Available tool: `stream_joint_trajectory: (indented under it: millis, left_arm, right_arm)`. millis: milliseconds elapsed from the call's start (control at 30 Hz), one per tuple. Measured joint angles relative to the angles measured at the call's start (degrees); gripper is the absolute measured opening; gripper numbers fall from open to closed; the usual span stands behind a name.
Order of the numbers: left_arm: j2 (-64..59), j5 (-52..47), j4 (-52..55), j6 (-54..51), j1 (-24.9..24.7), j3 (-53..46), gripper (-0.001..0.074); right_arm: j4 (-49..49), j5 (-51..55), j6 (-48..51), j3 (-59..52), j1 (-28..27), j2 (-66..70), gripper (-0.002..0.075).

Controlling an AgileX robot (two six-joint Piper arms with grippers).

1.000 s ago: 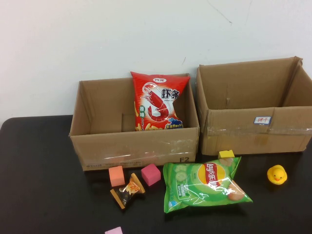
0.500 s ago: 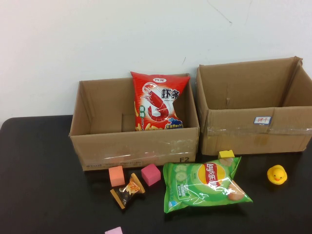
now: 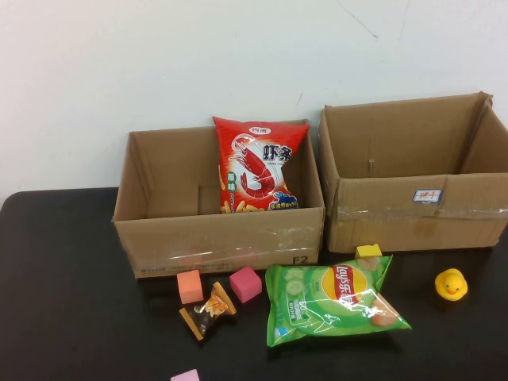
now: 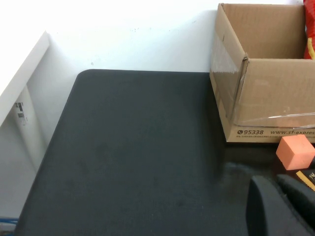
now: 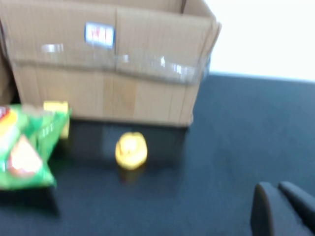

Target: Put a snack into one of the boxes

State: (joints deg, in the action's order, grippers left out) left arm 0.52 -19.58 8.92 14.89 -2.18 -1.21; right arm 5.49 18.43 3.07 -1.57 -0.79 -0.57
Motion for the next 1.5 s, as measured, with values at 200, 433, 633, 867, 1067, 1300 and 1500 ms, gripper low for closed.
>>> stream_joint_trajectory:
  millis: [200,433,633,867,1067,1300,1500]
  left_arm:
    - [0.0,8.1,0.1,0.0,0.0,-0.4,-0.0001]
    - [0.0,42.4,1.1,-2.6,0.0,-0.4,-0.0001]
    - [0.0,62.7,2.8,-3.1,0.0,-0.4,-0.0001]
    - [0.1,74.5,2.5,1.1,0.0,-0.4,-0.0001]
    - [0.4,63.1,3.0,4.0,0.0,3.6,-0.0001]
    - [-1.9,28.5,3.6,3.6,0.0,21.5,-0.0001]
    - [-11.5,6.7,2.7,3.1,0.0,29.1,-0.0001]
  right_arm:
    - [-0.1,-13.9,0.0,-0.1,0.0,0.0,-0.0001]
    - [-0.1,-44.9,0.0,-0.1,0.0,0.0,-0.0001]
    - [-0.1,-66.7,0.0,-0.1,0.0,-0.1,-0.0001]
    - [-1.9,-78.7,-1.5,-0.1,0.0,-0.4,-0.0001]
    - [-3.3,-69.8,-1.3,4.9,0.0,-0.4,-0.0001]
    - [-4.0,-38.7,0.8,20.5,0.0,-0.3,-0.0001]
    - [-4.2,-17.5,1.1,28.3,0.0,4.5,-0.0001]
